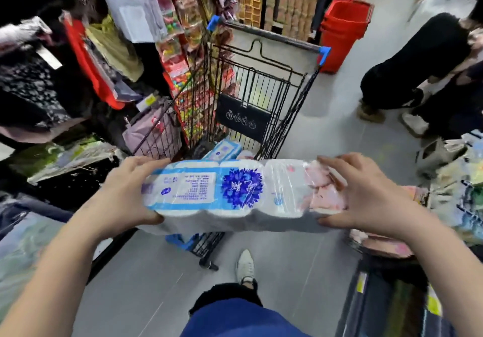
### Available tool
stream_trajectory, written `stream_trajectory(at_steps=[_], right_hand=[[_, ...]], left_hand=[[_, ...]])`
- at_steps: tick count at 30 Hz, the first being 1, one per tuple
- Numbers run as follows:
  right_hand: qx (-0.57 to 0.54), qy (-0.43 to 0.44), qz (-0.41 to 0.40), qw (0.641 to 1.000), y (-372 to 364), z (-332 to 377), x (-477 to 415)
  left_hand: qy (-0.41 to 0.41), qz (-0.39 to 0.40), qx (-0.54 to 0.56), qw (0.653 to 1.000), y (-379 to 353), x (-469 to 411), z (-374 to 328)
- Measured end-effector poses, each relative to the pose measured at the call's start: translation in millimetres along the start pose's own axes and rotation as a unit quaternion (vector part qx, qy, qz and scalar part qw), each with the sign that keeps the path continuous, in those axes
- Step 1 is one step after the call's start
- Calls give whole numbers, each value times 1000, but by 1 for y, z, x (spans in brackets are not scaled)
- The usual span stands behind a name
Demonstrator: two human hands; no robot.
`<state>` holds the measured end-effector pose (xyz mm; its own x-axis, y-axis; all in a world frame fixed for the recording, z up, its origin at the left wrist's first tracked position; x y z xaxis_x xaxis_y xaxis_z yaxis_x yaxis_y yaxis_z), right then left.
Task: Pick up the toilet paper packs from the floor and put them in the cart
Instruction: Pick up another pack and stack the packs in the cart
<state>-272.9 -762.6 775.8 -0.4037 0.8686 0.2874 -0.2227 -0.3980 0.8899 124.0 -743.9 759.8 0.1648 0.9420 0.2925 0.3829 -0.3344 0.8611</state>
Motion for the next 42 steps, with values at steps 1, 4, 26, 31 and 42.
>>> stream_trajectory(at_steps=[1,4,26,31,42], right_hand=[[4,5,10,1000,8,0,-21],[26,24,29,999,32,3,-81],[148,266,145,941,59,58,-442],[135,316,188,920,43,71,-502],[203,324,217,898,-19,102,-582]], left_hand=[[6,-4,13,1000,4,-11,6],[21,-21,41,999,21,-46,28],[322,-112,123,932,45,-129,115],[392,-110,136,903,26,-139,128],[504,-46,84,858,-16,-169,181]])
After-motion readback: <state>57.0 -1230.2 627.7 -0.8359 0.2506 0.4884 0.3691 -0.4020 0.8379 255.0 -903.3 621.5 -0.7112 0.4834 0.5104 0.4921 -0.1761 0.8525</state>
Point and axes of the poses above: each hand's wrist, its own x-axis away from the middle knuckle, its own y-axis out of the back of the hand, z = x × y, the point moved 10 cm from there along -x, towards the middle knuckle, and after that the axes turned 13 degrees about z, right-handed, at the moved point
